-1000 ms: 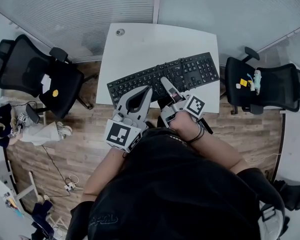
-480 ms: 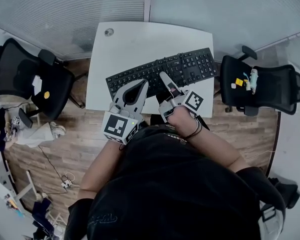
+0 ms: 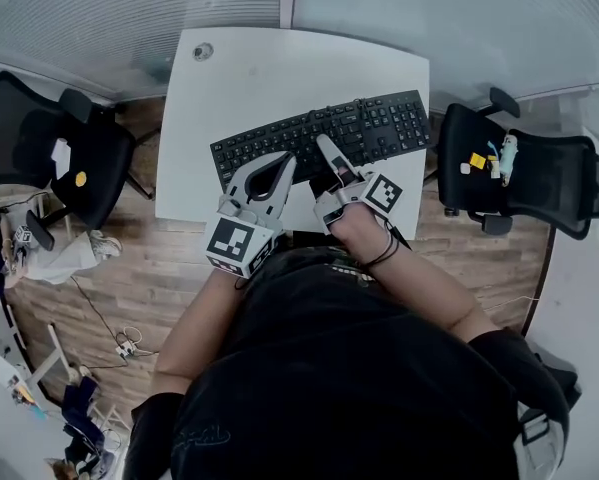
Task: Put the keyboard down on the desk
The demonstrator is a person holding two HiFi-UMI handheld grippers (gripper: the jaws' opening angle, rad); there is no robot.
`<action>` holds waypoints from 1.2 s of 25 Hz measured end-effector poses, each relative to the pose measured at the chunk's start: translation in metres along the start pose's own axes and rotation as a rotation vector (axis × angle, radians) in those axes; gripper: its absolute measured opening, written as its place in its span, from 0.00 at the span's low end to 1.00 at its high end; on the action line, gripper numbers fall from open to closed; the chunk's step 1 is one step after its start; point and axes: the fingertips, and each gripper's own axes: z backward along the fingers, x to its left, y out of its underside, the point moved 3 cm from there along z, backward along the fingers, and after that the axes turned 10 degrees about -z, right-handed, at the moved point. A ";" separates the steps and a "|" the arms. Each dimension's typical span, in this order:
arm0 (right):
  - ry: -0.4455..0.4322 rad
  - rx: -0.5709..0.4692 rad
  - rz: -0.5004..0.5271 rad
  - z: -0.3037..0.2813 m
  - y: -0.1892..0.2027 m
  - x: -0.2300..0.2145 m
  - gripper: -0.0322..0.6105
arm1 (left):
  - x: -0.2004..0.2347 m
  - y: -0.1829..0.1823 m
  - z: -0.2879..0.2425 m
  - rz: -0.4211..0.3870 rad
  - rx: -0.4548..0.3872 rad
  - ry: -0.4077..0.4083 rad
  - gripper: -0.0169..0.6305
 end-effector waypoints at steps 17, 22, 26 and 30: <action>0.169 0.007 -0.049 -0.037 -0.021 -0.099 0.18 | 0.030 0.082 -0.045 0.132 0.120 0.000 0.05; 0.199 -0.012 -0.084 -0.043 -0.026 -0.129 0.18 | 0.033 0.101 -0.052 0.158 0.149 -0.005 0.05; 0.212 -0.021 -0.100 -0.047 -0.025 -0.139 0.18 | 0.035 0.109 -0.052 0.181 0.165 -0.010 0.05; 0.239 -0.027 -0.106 -0.047 -0.023 -0.150 0.18 | 0.035 0.115 -0.053 0.190 0.180 -0.012 0.05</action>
